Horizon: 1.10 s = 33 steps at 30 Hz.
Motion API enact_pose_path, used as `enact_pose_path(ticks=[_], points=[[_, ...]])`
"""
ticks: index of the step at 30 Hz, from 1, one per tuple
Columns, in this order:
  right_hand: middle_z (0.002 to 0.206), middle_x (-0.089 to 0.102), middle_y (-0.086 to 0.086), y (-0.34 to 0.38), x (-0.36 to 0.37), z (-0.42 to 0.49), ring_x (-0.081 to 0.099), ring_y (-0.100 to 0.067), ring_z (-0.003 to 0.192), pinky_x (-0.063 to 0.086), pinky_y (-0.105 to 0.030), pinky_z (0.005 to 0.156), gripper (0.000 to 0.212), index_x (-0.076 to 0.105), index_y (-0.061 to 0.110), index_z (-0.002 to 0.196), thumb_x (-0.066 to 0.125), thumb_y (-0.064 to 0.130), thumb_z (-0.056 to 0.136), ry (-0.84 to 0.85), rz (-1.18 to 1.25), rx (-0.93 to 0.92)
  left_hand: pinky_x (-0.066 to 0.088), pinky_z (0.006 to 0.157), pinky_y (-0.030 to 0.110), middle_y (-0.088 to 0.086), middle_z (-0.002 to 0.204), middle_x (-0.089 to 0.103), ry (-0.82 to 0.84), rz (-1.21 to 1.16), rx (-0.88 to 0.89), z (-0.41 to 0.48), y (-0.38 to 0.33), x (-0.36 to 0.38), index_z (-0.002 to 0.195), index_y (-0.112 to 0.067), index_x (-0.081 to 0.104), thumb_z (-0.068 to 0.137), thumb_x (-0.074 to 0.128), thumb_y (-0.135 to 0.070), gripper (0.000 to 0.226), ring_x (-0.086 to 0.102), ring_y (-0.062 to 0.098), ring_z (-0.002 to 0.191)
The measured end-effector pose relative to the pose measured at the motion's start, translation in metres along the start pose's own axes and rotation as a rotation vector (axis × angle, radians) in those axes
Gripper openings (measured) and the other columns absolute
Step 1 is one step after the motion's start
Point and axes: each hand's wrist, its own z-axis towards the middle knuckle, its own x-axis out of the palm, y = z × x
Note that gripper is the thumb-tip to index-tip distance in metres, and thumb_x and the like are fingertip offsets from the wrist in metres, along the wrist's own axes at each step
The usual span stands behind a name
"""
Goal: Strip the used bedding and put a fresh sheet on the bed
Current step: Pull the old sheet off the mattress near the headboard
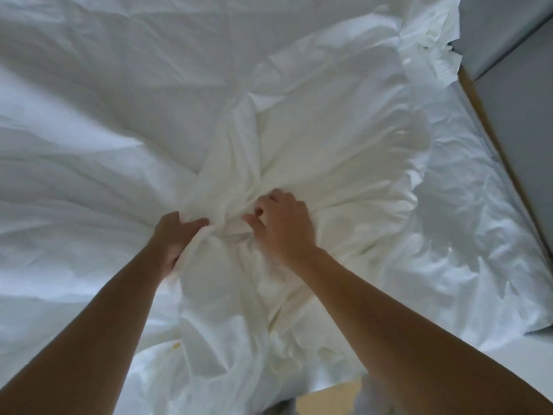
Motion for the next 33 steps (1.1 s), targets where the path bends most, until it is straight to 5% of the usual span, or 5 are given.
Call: enact_pose_path(ticks=[8,12,18,24,33], points=[[0.121,0.059,-0.011,-0.118,-0.06,0.028,0.055,-0.034,0.114,0.042,-0.045,0.093,0.028,0.053,0.013,0.121,0.049,0.033,0.102,-0.063,-0.254,0.678,0.04,0.107,0.046,0.024,0.137,0.049,-0.752,0.331,0.159,0.027,-0.043,-0.068,0.131,-0.011,0.052,0.086,0.065,-0.023,0.049,0.049,0.044,0.126],[0.104,0.062,-0.006,-0.107,-0.068,0.044,0.059,-0.031,0.097,0.039,-0.039,0.076,0.014,0.059,0.014,0.105,0.05,0.024,0.101,-0.301,-0.227,0.548,0.036,0.107,0.044,0.015,0.136,0.051,-0.346,0.701,0.789,0.006,-0.092,0.04,0.135,-0.02,0.056,0.083,0.066,-0.043,0.057,0.048,0.037,0.126],[0.13,0.053,-0.008,-0.086,-0.061,0.065,0.056,-0.029,0.12,0.049,-0.04,0.09,0.038,0.051,0.016,0.127,0.062,0.03,0.094,-0.001,-0.078,0.638,0.04,0.104,0.046,0.01,0.14,0.049,0.056,1.184,0.493,0.036,-0.068,0.121,0.144,-0.025,0.045,0.09,0.067,-0.049,0.063,0.047,0.034,0.128],[0.115,0.064,-0.007,-0.134,-0.063,0.051,0.062,-0.029,0.108,0.049,-0.039,0.088,0.032,0.058,0.015,0.122,0.061,0.023,0.091,0.179,-0.39,0.585,0.037,0.066,0.034,-0.002,0.068,0.057,0.048,0.824,0.608,0.052,-0.038,0.096,0.067,-0.024,0.051,0.092,0.069,-0.041,0.036,0.063,0.031,0.081],[0.11,0.063,-0.009,-0.009,-0.054,0.125,0.061,-0.032,0.106,0.048,-0.04,0.087,0.018,0.057,0.01,0.108,0.053,0.007,0.091,-0.078,0.345,0.333,0.05,0.093,0.05,0.023,0.115,0.07,-0.17,0.903,0.363,0.087,-0.052,-0.023,0.115,-0.009,0.07,0.093,0.069,-0.037,0.036,0.064,0.042,0.107]])
